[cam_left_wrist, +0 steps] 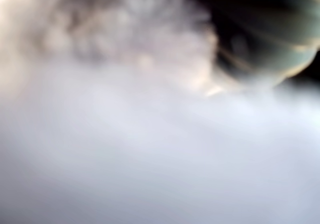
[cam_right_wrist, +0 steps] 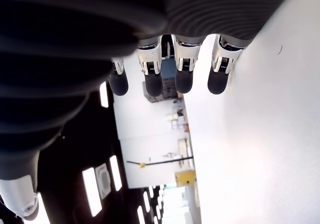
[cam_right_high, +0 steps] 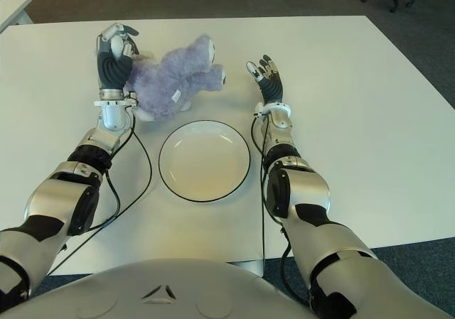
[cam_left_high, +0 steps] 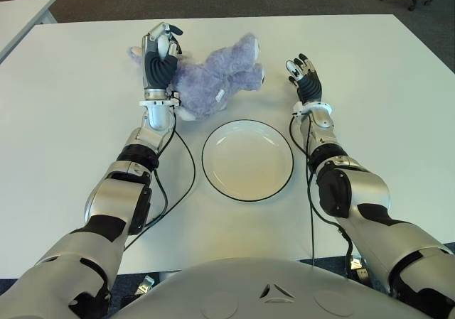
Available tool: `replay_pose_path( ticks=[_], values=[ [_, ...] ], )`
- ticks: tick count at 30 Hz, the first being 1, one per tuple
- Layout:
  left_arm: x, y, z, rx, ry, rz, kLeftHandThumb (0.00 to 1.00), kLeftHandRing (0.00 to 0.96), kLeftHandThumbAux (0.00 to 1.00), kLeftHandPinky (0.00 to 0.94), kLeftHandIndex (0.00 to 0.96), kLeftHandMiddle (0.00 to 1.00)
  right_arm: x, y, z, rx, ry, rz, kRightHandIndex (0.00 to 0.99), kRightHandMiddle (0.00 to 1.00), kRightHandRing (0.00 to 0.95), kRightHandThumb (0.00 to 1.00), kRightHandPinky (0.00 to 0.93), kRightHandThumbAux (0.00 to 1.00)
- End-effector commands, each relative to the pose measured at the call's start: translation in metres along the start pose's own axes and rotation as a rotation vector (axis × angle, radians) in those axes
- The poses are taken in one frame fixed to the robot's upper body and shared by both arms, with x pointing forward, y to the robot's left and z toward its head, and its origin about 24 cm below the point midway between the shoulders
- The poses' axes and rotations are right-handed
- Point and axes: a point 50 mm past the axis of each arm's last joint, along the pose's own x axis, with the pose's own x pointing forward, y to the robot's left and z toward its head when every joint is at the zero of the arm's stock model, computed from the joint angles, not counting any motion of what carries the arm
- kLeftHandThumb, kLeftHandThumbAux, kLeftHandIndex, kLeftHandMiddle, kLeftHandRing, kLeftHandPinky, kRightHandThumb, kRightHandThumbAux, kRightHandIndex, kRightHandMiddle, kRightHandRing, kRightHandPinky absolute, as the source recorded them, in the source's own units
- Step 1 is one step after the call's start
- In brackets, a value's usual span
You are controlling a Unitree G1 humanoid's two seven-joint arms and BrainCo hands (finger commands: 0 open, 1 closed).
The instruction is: Put the doll into the plate.
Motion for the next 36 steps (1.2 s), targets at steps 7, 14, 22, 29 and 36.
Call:
replay_pose_path(
  ticks=[7, 14, 22, 29, 36],
  values=[
    [0.002, 0.002, 0.004, 0.002, -0.038, -0.035, 0.736, 0.855, 0.694, 0.849, 0.443, 0.846, -0.022, -0.006, -0.046, 0.030, 0.191, -0.030, 0.022, 0.044, 0.041, 0.086, 0.057, 0.593],
    [0.008, 0.002, 0.008, 0.006, -0.066, -0.034, 0.739, 0.852, 0.693, 0.849, 0.443, 0.845, -0.022, -0.006, -0.046, 0.033, 0.191, -0.030, 0.023, 0.046, 0.042, 0.091, 0.057, 0.584],
    [0.012, 0.002, 0.014, 0.022, -0.094, -0.031, 0.742, 0.854, 0.693, 0.854, 0.444, 0.846, -0.022, -0.006, -0.046, 0.030, 0.190, -0.028, 0.024, 0.045, 0.039, 0.088, 0.053, 0.583],
    [0.014, 0.000, 0.018, 0.030, -0.109, -0.025, 0.742, 0.853, 0.692, 0.853, 0.444, 0.844, -0.022, -0.006, -0.046, 0.029, 0.189, -0.028, 0.024, 0.044, 0.039, 0.088, 0.053, 0.587],
    [0.018, 0.000, 0.023, 0.038, -0.137, -0.027, 0.743, 0.852, 0.691, 0.855, 0.444, 0.839, -0.022, -0.006, -0.045, 0.026, 0.186, -0.028, 0.024, 0.044, 0.039, 0.084, 0.052, 0.588]
  ],
)
